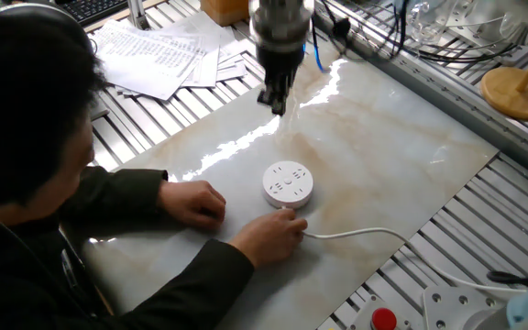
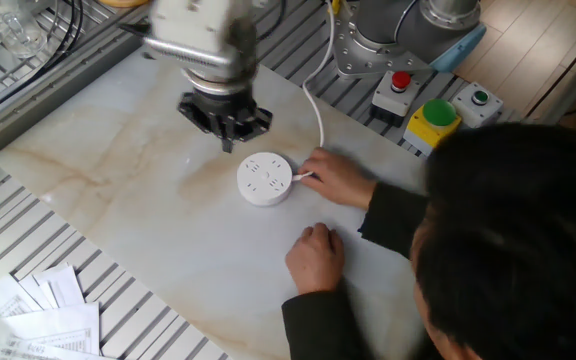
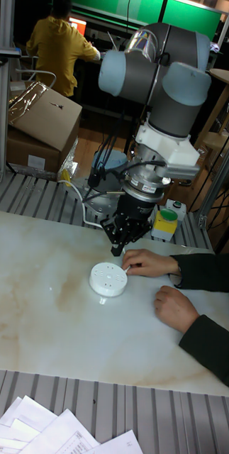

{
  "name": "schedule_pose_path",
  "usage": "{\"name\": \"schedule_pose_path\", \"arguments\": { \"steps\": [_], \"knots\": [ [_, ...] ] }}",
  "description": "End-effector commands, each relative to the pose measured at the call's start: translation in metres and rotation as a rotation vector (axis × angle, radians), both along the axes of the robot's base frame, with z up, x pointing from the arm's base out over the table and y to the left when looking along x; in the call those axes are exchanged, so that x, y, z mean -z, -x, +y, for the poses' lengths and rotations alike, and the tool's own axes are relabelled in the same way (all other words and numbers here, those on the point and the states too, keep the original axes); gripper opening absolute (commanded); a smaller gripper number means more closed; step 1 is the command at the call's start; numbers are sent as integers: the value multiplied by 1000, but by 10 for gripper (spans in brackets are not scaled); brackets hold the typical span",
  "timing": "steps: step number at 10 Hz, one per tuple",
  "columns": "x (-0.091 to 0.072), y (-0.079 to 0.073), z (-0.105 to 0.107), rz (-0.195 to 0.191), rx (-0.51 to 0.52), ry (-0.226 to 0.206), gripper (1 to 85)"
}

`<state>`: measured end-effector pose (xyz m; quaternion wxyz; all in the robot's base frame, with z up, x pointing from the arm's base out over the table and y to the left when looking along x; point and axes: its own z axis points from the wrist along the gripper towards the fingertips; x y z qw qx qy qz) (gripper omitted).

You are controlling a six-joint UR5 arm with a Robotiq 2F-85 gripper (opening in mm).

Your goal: Turn on the power strip by pressing the button

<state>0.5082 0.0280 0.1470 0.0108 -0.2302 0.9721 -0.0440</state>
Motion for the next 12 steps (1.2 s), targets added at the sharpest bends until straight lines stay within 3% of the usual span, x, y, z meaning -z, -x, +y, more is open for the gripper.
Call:
{"name": "schedule_pose_path", "arguments": {
  "steps": [1,2,3,4,5,6,7,9,11,12],
  "knots": [
    [24,4,8,-49,-90,65,10],
    [22,12,17,-16,-92,30,10],
    [23,22,16,24,-111,30,10],
    [23,37,18,87,-141,20,10],
    [21,60,18,181,-187,12,10],
    [18,73,9,241,-240,38,10],
    [14,75,-11,266,-307,112,10],
    [5,69,-44,282,-370,241,10],
    [1,63,-58,277,-396,304,10],
    [7,54,-57,256,-407,317,10]
  ]
}}
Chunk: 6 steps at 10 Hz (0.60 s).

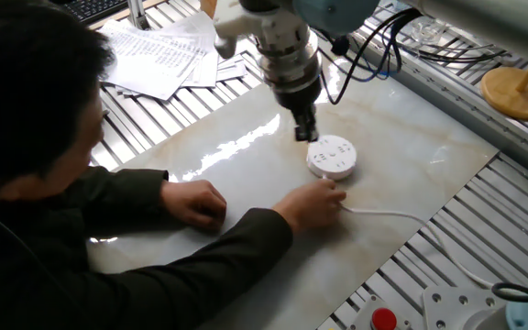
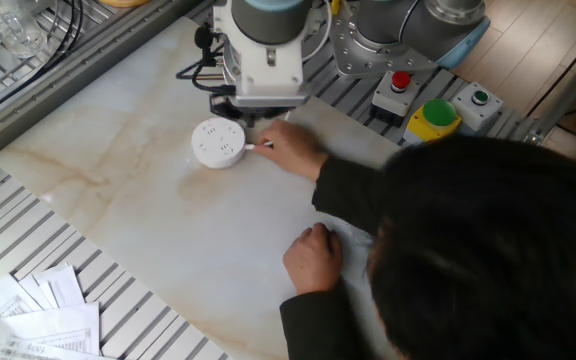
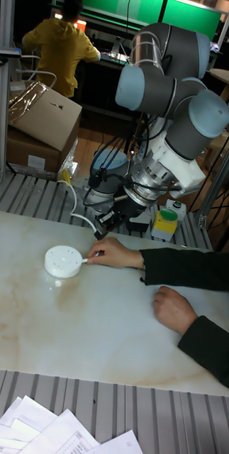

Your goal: Turn on the power strip by pressing the button

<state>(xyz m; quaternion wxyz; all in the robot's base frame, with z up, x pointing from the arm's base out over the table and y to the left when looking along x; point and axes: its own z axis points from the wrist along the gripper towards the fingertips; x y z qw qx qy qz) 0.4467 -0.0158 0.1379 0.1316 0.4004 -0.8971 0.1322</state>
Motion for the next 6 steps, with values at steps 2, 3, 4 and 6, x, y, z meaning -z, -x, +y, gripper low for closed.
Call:
{"name": "schedule_pose_path", "arguments": {
  "steps": [2,3,4,6],
  "knots": [
    [18,-24,-17,-3,-144,49,10],
    [28,-27,-20,0,-192,36,10],
    [34,-25,-25,10,-224,31,10],
    [45,-22,-44,-11,-274,28,10]
  ]
}}
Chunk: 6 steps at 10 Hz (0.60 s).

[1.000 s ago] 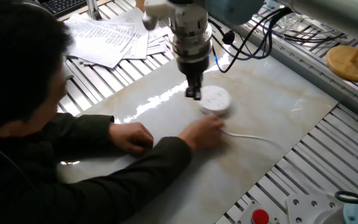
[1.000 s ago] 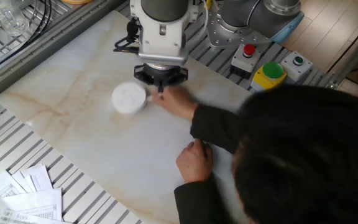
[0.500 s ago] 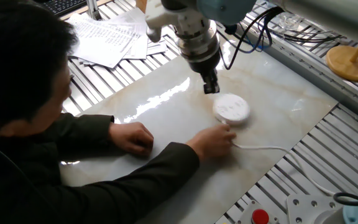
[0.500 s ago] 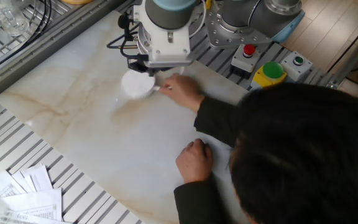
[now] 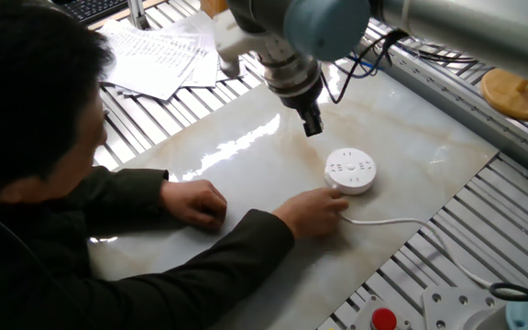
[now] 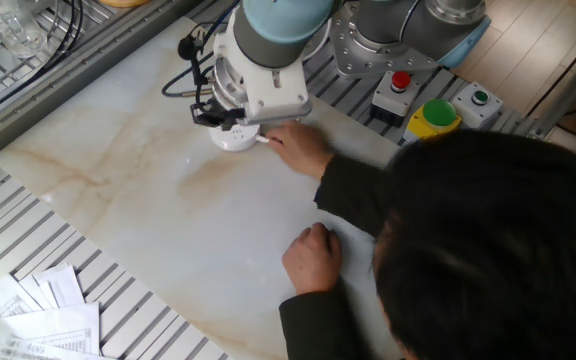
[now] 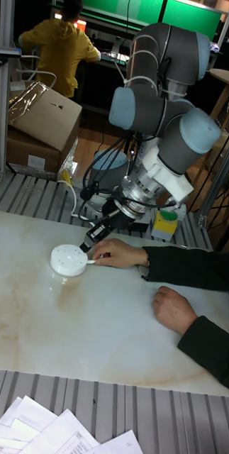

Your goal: Turn on the power strip by pressing the button

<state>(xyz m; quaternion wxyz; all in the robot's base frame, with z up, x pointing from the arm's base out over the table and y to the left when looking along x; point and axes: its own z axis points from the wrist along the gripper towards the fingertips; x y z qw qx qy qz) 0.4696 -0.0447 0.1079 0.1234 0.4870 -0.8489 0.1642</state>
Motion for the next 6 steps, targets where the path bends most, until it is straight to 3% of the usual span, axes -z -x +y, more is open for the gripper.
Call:
{"name": "schedule_pose_path", "arguments": {
  "steps": [1,3,6],
  "knots": [
    [22,17,-12,28,-44,-54,10],
    [32,21,-13,8,-34,-71,10],
    [49,11,5,-30,8,-111,10]
  ]
}}
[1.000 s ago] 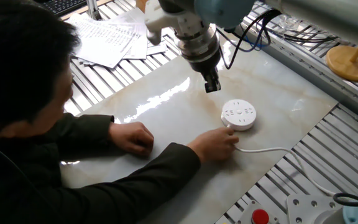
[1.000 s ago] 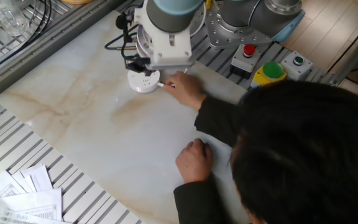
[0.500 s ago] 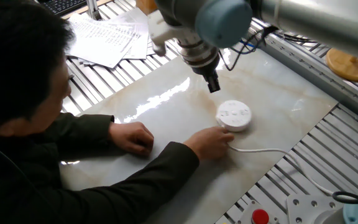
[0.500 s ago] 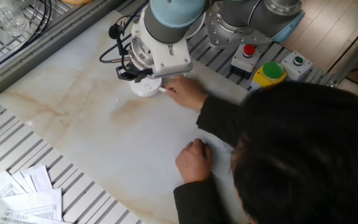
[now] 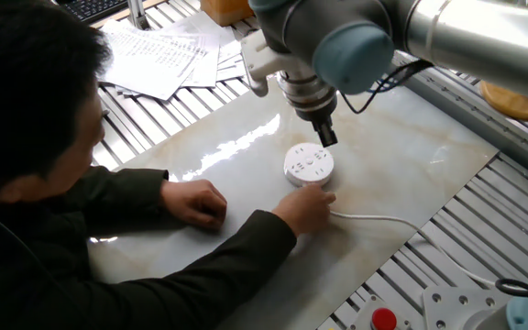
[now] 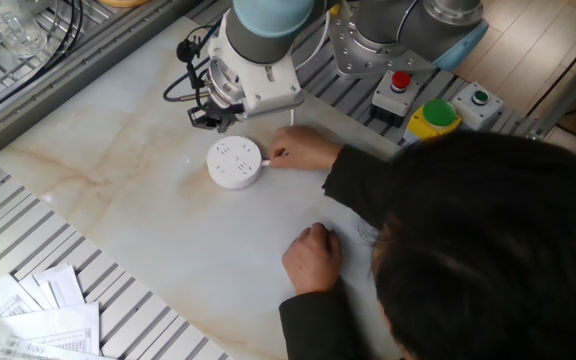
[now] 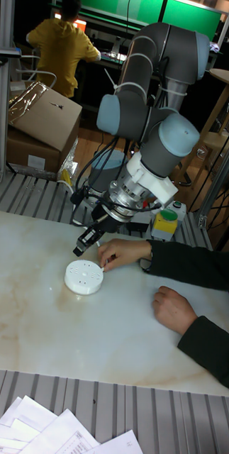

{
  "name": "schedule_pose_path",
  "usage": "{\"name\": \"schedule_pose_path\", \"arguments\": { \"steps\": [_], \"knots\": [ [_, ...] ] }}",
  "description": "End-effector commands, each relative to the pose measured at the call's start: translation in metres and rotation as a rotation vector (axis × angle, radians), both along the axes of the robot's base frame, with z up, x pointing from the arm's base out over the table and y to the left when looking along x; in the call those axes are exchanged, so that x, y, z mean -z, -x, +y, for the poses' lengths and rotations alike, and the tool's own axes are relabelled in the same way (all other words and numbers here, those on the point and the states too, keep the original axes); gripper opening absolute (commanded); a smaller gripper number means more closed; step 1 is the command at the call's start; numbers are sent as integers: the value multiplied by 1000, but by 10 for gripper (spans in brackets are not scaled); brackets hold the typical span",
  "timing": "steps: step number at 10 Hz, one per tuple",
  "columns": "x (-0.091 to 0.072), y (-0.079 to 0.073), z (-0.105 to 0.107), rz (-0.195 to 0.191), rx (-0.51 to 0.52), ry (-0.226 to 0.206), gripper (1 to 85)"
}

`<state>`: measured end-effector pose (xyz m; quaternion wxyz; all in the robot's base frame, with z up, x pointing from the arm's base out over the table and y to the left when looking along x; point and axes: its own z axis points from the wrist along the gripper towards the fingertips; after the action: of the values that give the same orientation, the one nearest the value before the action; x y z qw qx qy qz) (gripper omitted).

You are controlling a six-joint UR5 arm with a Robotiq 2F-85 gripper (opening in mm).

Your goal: Turn on the power strip by pressing the button

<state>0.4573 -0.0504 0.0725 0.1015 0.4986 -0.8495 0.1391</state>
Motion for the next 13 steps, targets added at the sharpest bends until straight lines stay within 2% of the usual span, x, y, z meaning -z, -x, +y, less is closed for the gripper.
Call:
{"name": "schedule_pose_path", "arguments": {
  "steps": [1,4,6,8,13],
  "knots": [
    [15,-2,18,-23,40,-50,10],
    [22,-19,16,-56,24,-40,10],
    [21,-24,7,-61,-8,-17,10],
    [24,-28,6,-62,-21,-16,10],
    [35,-18,16,-53,-5,-35,10]
  ]
}}
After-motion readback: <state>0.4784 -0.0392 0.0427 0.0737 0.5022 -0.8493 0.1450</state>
